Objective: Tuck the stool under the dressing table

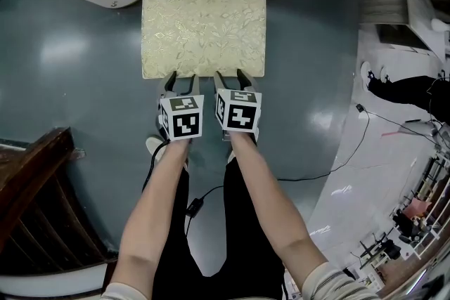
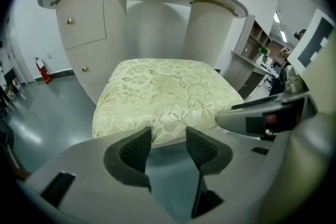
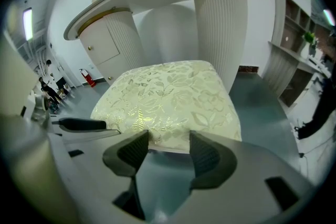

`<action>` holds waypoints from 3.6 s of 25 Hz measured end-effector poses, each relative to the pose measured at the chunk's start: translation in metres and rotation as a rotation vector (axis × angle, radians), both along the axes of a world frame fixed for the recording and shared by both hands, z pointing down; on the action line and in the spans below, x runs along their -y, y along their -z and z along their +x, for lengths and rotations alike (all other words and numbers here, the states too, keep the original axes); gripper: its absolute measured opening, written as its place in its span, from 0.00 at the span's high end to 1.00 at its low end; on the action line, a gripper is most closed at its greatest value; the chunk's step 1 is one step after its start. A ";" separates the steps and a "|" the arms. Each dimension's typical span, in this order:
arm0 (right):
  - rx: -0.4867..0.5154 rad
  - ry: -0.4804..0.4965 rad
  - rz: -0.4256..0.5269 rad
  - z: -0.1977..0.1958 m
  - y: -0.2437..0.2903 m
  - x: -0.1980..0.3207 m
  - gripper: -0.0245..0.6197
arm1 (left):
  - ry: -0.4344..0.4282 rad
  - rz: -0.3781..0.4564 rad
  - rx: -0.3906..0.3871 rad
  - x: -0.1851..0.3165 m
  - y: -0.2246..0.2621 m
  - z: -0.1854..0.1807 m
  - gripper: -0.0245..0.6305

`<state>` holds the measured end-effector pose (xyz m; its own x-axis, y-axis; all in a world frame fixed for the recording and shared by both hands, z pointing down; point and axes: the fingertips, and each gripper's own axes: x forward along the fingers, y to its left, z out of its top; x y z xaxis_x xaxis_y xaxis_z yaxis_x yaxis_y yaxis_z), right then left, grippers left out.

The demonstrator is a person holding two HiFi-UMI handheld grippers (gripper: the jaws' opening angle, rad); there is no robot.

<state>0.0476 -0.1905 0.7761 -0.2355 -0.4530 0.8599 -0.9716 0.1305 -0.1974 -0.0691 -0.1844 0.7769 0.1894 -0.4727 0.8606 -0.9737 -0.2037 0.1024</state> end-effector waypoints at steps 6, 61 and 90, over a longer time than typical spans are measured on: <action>0.015 0.027 -0.004 -0.001 0.001 -0.003 0.60 | 0.022 0.015 0.021 0.000 0.000 -0.004 0.66; 0.006 0.118 0.026 0.011 -0.012 0.008 0.60 | -0.025 -0.010 -0.017 0.002 -0.019 0.012 0.66; 0.015 0.121 0.057 0.008 -0.030 0.022 0.60 | -0.037 0.026 0.007 0.021 -0.039 0.008 0.66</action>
